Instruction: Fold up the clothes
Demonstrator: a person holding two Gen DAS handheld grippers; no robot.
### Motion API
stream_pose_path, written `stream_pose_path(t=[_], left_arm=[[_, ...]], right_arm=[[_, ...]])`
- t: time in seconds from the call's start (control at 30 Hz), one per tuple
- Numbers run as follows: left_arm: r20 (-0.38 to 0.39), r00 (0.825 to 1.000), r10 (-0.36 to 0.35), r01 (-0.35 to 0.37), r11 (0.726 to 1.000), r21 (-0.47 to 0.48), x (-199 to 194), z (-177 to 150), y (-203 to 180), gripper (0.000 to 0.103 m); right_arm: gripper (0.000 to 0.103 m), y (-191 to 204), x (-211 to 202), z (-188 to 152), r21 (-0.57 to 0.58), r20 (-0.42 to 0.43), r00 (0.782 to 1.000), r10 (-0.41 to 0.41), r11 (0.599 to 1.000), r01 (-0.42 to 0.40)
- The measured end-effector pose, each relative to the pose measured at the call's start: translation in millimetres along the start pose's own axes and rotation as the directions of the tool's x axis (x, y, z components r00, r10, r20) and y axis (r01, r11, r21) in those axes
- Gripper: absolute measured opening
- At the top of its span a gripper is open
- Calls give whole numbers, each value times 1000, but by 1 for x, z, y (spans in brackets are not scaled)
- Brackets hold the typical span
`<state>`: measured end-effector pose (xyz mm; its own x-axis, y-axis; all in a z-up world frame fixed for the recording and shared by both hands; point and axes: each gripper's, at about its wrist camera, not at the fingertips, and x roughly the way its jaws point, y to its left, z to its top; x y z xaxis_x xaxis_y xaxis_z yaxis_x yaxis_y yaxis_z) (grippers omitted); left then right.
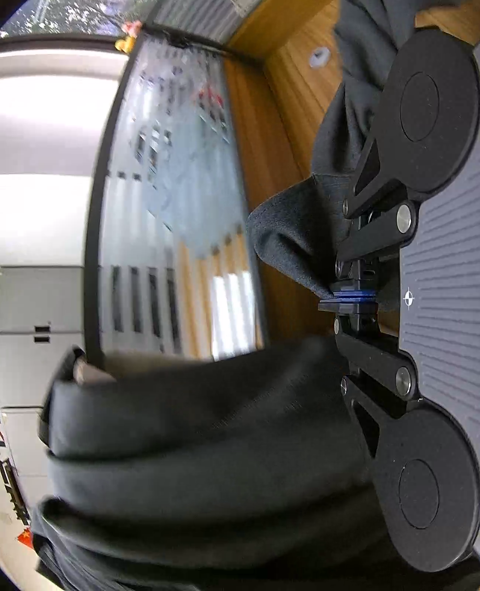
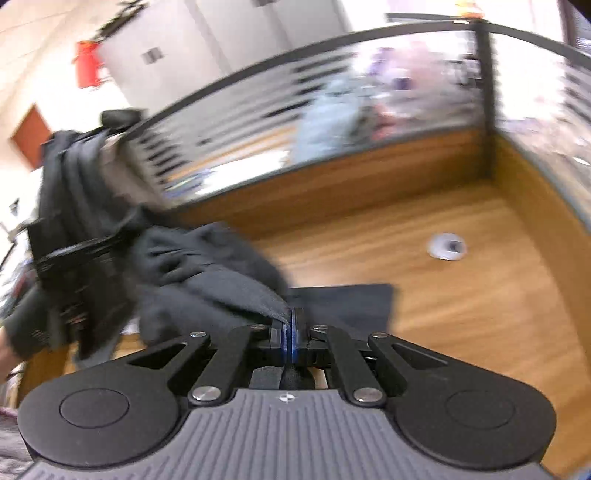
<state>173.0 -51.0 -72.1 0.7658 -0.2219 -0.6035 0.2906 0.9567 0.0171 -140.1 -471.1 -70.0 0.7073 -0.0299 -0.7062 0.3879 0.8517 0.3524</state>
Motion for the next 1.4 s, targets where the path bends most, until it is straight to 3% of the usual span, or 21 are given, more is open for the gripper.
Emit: stream_pose_path(t=[0.17,0.23,0.33,0.37,0.4,0.47,0.63,0.77,0.9,1.0,1.17,1.2,1.33,1.4], left_arm=[[-77,996,-53,52,999,-9,5,-31,1,5],[-93,991,-100,100,995,-5,5,-40,-5,13],[-101,984,-149,150,989,8,1,-47,-11,32],[-97,982,-163,165,986,13,0,-46,-13,38],[-95,980,-176,178,984,14,-2,-46,-14,51],[-92,975,-201,204,979,17,-4,-45,-14,56],[-123,966,-229,231,973,8,4,-39,-21,59],[-88,953,-289,288,957,-25,2,-26,-17,68],[-104,941,-322,328,943,51,17,-3,-32,74],[-146,911,-385,402,909,113,39,10,-38,79],[-291,880,-376,445,866,227,88,18,-46,80],[-332,865,-376,461,856,235,99,19,-47,80],[-488,777,-397,550,805,221,139,17,-51,80],[-547,742,-387,572,791,216,155,13,-54,80]], right_arm=[[3,-43,15,-21,53,-36,992,-119,991,120],[4,-46,35,-31,18,-85,985,-153,988,156],[19,-41,57,-41,-51,-121,971,-205,979,200],[34,-38,63,-43,-71,-130,968,-213,976,205],[49,-34,67,-45,-91,-129,968,-214,975,203],[61,-26,74,-48,-126,-129,972,-196,976,180],[68,1,101,-44,-196,-160,979,-126,976,94],[76,26,124,-41,-276,-197,978,-67,961,10],[77,51,145,-38,-351,-250,968,-26,934,-65],[77,60,161,-37,-385,-295,956,-3,916,-116],[77,61,179,-39,-398,-344,939,13,903,-158],[77,61,181,-40,-394,-351,936,17,904,-164],[77,57,185,-41,-370,-375,926,41,909,-190],[76,56,187,-42,-360,-386,921,51,911,-201]])
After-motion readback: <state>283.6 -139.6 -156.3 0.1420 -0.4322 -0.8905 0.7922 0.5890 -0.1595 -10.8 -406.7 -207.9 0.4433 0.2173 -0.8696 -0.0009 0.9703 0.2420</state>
